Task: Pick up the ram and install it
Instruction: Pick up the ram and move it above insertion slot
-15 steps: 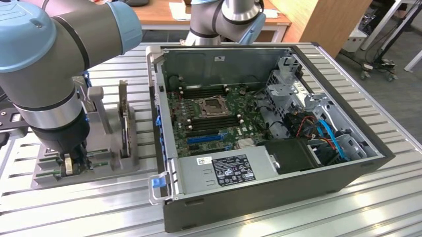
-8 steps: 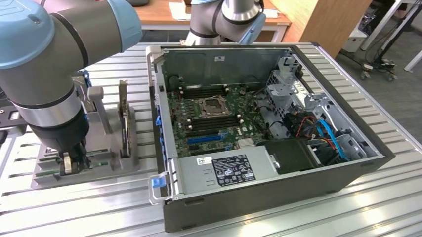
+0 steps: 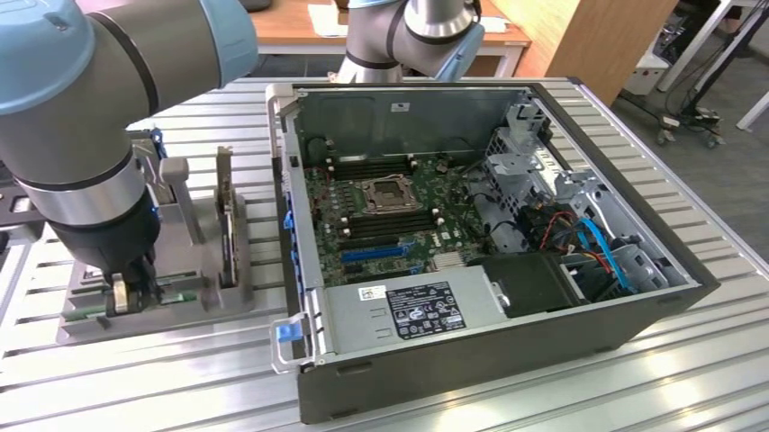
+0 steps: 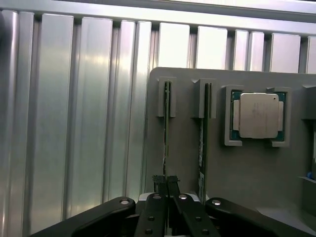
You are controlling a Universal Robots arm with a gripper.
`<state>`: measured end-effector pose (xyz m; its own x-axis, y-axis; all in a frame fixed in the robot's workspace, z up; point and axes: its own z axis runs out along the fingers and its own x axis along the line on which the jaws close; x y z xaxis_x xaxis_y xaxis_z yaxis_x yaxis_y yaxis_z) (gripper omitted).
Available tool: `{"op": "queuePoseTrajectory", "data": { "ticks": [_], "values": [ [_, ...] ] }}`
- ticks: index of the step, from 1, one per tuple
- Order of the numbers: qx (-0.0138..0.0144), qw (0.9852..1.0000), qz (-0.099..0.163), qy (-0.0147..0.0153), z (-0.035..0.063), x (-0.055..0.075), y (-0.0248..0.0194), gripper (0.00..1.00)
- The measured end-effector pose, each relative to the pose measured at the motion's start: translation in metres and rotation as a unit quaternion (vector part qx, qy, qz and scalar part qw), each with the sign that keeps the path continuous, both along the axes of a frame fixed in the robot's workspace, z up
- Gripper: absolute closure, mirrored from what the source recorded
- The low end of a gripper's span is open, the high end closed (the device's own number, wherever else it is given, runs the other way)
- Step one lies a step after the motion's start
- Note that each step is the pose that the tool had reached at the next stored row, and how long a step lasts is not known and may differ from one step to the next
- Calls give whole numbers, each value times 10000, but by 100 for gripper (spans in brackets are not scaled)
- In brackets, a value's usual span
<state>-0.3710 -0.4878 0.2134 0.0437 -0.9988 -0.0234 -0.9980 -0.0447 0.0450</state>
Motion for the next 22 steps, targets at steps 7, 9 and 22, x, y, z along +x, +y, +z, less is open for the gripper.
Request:
{"op": "queuePoseTrajectory", "data": {
  "ticks": [7,9,22],
  "values": [
    [0,10000,-23,0,115,0,0,88],
    [0,10000,-30,0,146,0,0,88],
    [0,10000,-57,0,272,0,0,88]
  ]
}}
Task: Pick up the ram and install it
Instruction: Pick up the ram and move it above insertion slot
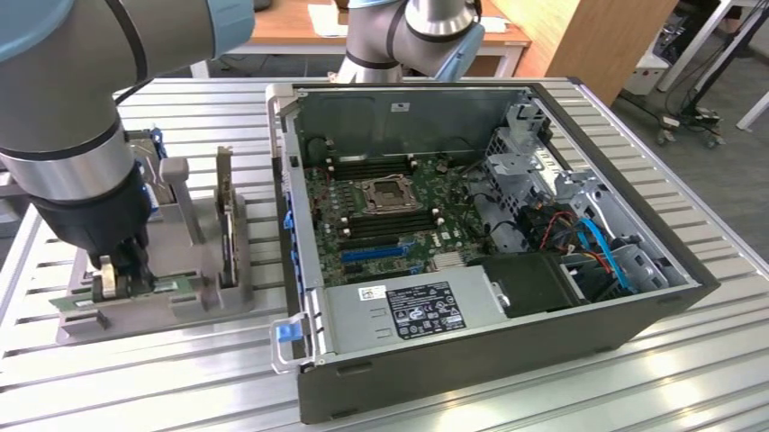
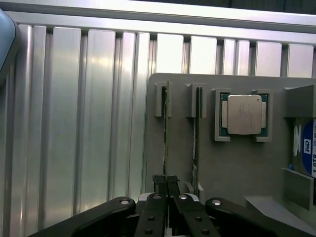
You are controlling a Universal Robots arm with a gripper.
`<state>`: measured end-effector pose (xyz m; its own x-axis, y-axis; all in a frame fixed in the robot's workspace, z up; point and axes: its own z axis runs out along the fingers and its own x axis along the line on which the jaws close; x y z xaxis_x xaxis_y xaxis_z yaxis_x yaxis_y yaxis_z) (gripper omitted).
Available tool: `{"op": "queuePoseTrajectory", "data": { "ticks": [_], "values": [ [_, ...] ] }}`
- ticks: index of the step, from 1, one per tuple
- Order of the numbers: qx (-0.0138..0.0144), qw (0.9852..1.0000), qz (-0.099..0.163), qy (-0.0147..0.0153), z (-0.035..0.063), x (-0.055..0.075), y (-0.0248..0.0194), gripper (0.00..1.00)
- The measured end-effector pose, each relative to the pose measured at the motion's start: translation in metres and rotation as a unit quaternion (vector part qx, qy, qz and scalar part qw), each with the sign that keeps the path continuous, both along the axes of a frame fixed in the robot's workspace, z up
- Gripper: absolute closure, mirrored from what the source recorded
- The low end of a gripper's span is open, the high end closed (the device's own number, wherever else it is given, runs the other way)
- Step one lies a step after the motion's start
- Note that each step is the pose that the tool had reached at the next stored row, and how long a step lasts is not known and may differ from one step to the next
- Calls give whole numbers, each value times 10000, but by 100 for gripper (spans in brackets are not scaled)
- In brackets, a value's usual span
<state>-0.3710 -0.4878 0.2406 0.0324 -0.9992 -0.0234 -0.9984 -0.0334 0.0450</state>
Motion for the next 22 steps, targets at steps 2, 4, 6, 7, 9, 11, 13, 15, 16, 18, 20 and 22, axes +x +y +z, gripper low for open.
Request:
{"op": "queuePoseTrajectory", "data": {
  "ticks": [2,4,6,7,9,11,13,15,16,18,20,22],
  "values": [
    [0,10000,-3,0,17,0,0,88],
    [0,10000,-6,0,28,0,0,88],
    [0,10000,-10,-1,36,0,0,88],
    [0,10000,-12,-1,39,0,0,88],
    [0,10000,-16,0,46,0,0,88],
    [0,10000,-20,0,50,0,0,88],
    [0,10000,-26,0,54,0,0,88],
    [0,10000,-34,0,55,0,0,88],
    [0,10000,-39,0,56,0,0,88],
    [0,10000,-47,-1,56,0,0,88],
    [0,10000,-58,0,59,0,1,88],
    [-2,10000,-77,2,73,0,1,88]
  ]
}}
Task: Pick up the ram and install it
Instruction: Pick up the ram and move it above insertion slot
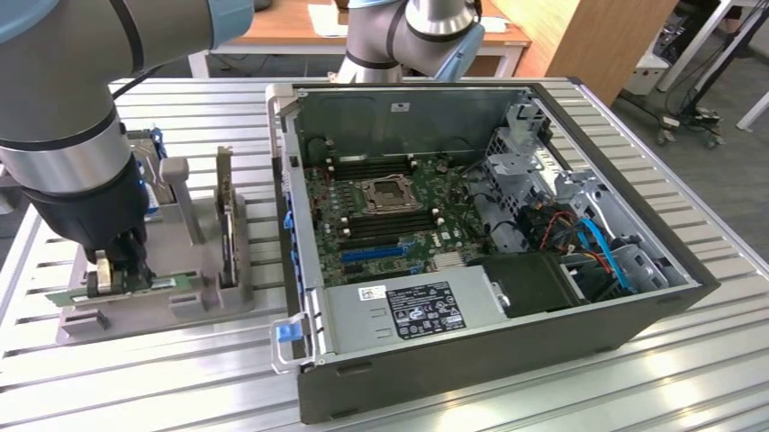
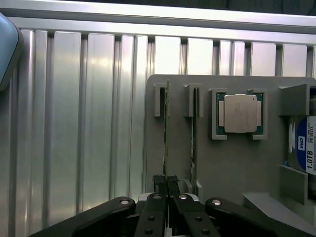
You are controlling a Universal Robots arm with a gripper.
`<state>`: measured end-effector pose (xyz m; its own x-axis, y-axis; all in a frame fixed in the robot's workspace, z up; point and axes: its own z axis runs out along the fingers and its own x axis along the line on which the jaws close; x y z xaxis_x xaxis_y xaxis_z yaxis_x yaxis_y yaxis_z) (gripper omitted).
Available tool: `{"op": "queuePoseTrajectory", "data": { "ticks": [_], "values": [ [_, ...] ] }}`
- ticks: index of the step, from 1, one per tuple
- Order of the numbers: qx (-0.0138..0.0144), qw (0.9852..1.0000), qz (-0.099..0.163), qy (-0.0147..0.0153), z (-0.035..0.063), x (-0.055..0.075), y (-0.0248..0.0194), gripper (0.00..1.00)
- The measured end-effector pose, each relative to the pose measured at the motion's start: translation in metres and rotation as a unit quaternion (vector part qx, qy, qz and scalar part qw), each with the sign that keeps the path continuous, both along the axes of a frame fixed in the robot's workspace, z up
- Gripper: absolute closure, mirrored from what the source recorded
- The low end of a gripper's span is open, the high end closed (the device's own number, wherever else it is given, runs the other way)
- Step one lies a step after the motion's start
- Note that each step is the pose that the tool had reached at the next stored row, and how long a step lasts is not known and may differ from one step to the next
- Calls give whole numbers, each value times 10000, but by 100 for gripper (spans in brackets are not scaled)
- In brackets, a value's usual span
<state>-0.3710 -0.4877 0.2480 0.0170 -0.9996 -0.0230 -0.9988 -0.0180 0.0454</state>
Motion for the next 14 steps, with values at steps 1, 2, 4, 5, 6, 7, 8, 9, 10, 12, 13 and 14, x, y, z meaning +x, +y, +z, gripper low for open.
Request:
{"op": "queuePoseTrajectory", "data": {
  "ticks": [1,2,4,5,6,7,8,9,10,12,13,14],
  "values": [
    [1,10000,-6,-1,8,0,0,88],
    [2,10000,-12,-2,17,0,1,88],
    [2,10000,-24,-2,36,0,1,88],
    [2,10000,-29,-2,46,0,1,88],
    [2,10000,-34,-2,56,0,1,88],
    [2,10000,-38,-2,65,0,1,88],
    [2,10000,-42,-2,74,0,1,88],
    [2,10000,-45,-2,84,0,1,88],
    [2,10000,-46,-2,97,0,1,88],
    [2,10000,-47,-2,136,0,1,88],
    [2,10000,-47,-2,157,0,1,88],
    [2,10000,-47,-2,174,0,1,88]
  ]
}}
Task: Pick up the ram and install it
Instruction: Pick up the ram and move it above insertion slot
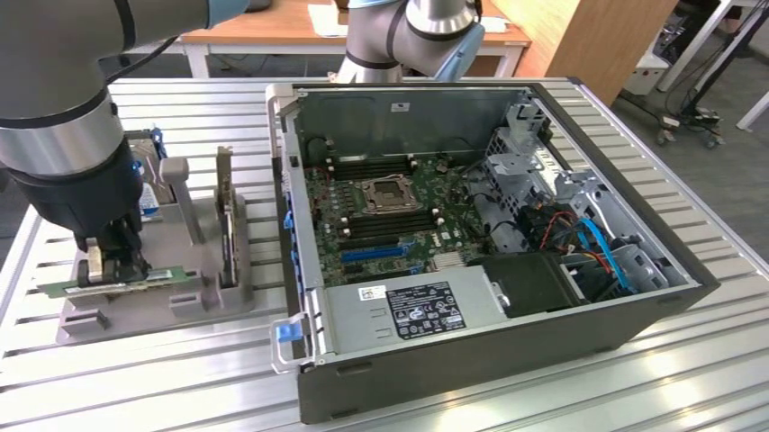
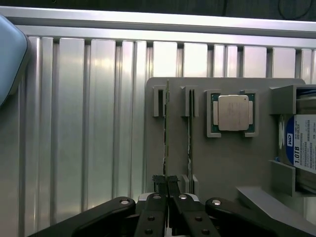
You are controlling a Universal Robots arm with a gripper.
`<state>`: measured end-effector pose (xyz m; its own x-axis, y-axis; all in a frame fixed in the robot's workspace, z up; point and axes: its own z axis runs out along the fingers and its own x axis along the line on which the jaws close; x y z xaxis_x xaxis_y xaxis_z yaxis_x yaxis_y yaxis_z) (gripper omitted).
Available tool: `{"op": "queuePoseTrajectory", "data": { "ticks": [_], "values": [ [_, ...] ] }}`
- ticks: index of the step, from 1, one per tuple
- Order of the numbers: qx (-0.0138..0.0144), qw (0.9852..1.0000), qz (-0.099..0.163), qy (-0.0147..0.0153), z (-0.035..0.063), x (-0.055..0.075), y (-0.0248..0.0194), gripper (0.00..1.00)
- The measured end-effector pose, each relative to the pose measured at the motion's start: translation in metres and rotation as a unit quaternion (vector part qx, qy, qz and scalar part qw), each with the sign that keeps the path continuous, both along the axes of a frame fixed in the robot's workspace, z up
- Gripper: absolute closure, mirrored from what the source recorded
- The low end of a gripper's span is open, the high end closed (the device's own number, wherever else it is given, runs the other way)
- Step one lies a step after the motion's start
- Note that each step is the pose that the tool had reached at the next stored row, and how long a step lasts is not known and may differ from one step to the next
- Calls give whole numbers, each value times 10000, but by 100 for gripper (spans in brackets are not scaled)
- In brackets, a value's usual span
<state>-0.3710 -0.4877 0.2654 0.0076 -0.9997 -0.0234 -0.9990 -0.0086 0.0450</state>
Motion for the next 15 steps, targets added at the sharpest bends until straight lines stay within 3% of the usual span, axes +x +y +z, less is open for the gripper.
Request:
{"op": "queuePoseTrajectory", "data": {
  "ticks": [15],
  "values": [
    [0,10000,0,0,195,0,0,88]
  ]
}}
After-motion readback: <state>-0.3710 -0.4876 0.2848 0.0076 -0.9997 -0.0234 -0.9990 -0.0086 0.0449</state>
